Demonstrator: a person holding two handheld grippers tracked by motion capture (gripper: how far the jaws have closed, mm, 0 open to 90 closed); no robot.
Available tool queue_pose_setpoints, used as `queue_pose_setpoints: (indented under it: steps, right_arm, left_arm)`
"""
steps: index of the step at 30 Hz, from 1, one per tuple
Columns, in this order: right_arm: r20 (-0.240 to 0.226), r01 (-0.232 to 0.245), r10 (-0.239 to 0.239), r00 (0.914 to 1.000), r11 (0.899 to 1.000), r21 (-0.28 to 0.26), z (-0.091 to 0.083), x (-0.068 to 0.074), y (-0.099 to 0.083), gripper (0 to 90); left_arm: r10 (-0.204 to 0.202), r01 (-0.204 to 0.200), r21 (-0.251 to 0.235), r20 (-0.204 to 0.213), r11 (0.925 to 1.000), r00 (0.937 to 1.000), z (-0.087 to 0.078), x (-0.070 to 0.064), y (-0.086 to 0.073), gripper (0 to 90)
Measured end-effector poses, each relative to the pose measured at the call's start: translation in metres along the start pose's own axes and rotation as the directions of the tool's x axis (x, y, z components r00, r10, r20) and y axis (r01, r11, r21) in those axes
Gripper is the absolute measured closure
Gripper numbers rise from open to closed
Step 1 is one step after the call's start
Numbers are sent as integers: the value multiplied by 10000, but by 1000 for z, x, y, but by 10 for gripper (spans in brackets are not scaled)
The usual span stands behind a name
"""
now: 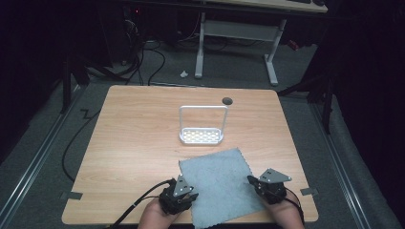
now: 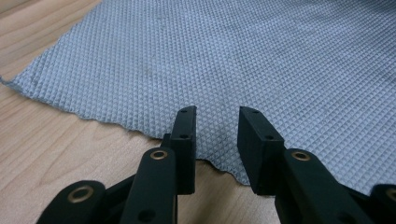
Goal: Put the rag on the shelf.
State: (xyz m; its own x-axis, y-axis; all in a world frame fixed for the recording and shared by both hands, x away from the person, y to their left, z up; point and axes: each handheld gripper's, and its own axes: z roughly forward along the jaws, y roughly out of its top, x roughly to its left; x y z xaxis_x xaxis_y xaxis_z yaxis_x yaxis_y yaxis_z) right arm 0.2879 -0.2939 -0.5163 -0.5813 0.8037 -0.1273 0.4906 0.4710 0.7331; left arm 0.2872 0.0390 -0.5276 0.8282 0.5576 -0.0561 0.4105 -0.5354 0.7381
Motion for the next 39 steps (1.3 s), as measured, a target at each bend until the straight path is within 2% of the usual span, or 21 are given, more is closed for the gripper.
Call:
queue_pose_setpoints:
  steps: [3,10,16,18,24,29,34,39]
  right_arm:
    - [169,-334,332,9993,9994,94,5,-9,1,900]
    - [193,-537,530,9984,9978,388,18,-16,5,900]
    - [-116,-290,296,9995,9983,502,21,-9,6,900]
    - [-281,-164,178,9994,9986,497,20,-4,7,900]
    - [-655,288,-256,9975,9984,477,17,10,7,900]
    - [-838,491,-452,9955,9978,455,15,17,6,900]
    - [-927,567,-522,9943,9973,469,13,21,5,900]
    - [-1112,720,-665,9916,9963,466,8,23,2,900]
  left_arm:
    - [28,-28,4,-51,10000,10000,0,1,0,696]
    - [22,-21,25,-321,10000,9995,-3,5,-3,712]
    - [-244,244,-1,-560,9997,9981,-9,18,-8,712]
    - [-381,383,6,-757,9993,9964,-12,25,-10,712]
    - [-1030,1018,-174,-860,9946,9910,-18,41,-15,732]
    - [-1425,1398,-331,-1005,9896,9847,-20,47,-18,772]
    - [-1651,1621,-374,-995,9861,9813,-23,51,-21,778]
    - [-1691,1692,-64,-809,9856,9823,-33,51,-26,779]
